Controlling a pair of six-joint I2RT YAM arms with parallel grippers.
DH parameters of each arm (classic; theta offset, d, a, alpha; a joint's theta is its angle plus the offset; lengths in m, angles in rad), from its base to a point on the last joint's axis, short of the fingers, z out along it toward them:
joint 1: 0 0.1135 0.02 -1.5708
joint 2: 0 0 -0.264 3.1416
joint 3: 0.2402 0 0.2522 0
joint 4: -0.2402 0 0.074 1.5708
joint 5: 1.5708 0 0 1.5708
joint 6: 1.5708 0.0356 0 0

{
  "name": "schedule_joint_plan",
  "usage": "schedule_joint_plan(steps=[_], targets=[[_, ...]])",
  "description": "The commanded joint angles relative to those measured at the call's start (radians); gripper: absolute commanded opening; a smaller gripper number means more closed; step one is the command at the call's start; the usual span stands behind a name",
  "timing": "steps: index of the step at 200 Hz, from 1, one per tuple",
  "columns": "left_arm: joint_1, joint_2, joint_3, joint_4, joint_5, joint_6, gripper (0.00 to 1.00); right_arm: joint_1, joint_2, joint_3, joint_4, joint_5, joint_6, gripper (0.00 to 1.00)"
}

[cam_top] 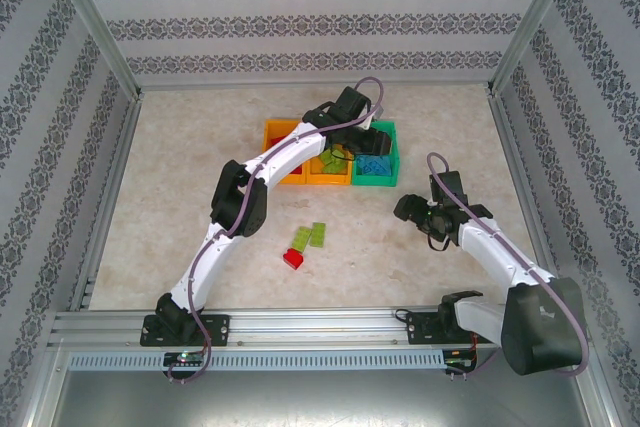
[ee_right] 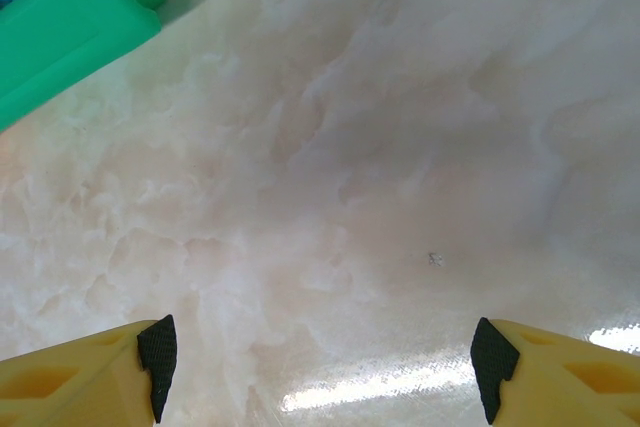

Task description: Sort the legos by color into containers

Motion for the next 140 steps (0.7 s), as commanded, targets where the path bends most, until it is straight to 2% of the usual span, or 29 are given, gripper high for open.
schedule_joint_plan(steps=[1,22,31,84,115,140], targets=[[-0.002,-0.041,0.011,0.026,-0.017,0.004,0.6,0.018,-0.026,-0.002,-0.013,0.01,0.001,0.8],[-0.014,-0.108,-0.042,0.032,-0.054,0.04,0.84,0.036,-0.046,0.004,-0.021,0.022,-0.002,0.8],[-0.018,-0.145,-0.075,0.042,-0.073,0.057,1.0,0.048,-0.056,0.006,-0.023,0.03,0.002,0.8],[-0.019,-0.39,-0.381,0.2,-0.143,0.081,1.0,0.131,-0.09,0.01,-0.022,0.083,0.033,0.8],[-0.02,-0.48,-0.477,0.218,-0.177,0.098,1.0,0.166,-0.081,0.018,-0.014,0.09,0.028,0.8],[-0.018,-0.542,-0.563,0.235,-0.222,0.112,1.0,0.248,-0.068,0.033,0.012,0.111,0.0,0.8]])
